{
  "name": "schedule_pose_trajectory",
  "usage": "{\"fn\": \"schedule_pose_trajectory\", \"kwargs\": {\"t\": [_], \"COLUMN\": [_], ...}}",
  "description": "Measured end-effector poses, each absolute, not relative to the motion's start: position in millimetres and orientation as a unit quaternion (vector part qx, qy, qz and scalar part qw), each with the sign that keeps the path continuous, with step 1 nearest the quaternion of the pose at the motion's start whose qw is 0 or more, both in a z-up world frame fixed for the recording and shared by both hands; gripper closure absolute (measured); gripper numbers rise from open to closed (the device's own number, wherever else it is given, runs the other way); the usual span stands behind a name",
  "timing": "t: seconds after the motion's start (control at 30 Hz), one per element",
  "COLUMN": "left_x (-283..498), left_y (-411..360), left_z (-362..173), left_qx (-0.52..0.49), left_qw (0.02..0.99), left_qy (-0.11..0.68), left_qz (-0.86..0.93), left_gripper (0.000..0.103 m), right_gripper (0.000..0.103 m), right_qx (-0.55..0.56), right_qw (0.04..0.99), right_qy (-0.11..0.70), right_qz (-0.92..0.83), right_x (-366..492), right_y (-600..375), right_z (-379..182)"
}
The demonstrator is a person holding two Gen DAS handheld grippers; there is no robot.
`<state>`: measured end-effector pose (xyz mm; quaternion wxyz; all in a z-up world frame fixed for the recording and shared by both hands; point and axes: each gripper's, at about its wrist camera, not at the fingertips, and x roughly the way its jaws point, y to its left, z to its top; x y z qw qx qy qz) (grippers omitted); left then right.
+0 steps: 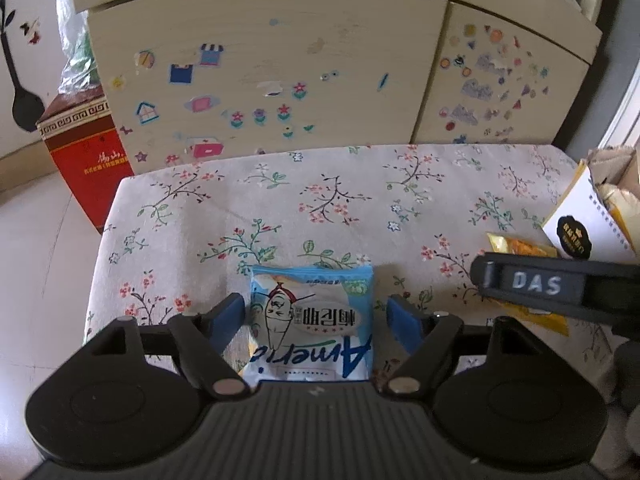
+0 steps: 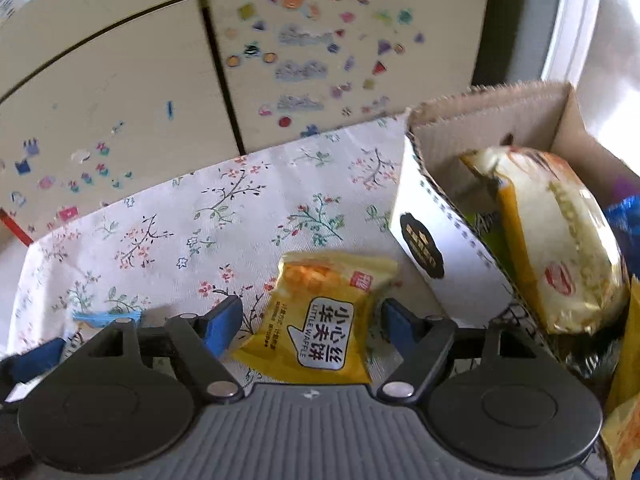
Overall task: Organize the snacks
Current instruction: 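Grasp the light-blue Amerio packet with left tool while right tool grasps yellow Little Waffle pack, then lift both held packets and carry them over the cardboard box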
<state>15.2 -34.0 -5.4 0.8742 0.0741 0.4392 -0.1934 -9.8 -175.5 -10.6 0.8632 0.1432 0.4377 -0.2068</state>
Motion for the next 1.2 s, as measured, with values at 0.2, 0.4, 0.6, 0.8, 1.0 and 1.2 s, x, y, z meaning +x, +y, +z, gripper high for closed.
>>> {"fn": "schedule_pose_trajectory", "kwargs": {"t": [0.2,0.4,0.6,0.8,1.0,1.2], "left_x": [11,3,-3,-20,-41,-61], "left_y": [-41,-47,-44,-44,-41,-32], "left_z": [-5,1,22,47,67,82], "left_qx": [0.088,0.085,0.064,0.042,0.018,-0.009], "left_qw": [0.878,0.875,0.881,0.888,0.889,0.889], "left_qy": [0.425,0.422,0.414,0.397,0.387,0.386], "left_qz": [-0.203,-0.222,-0.22,-0.23,-0.242,-0.247], "left_gripper": [0.046,0.046,0.046,0.046,0.046,0.046], "right_gripper": [0.048,0.051,0.051,0.051,0.051,0.051], "right_qx": [0.092,0.138,0.148,0.153,0.147,0.154], "right_qw": [0.881,0.878,0.885,0.892,0.901,0.906], "right_qy": [0.422,0.428,0.418,0.403,0.384,0.37], "right_qz": [-0.193,-0.164,-0.143,-0.135,-0.136,-0.139], "right_x": [-14,-21,-35,-60,-105,-147], "right_y": [-170,-183,-181,-187,-199,-209], "right_z": [-11,1,29,60,90,103]}}
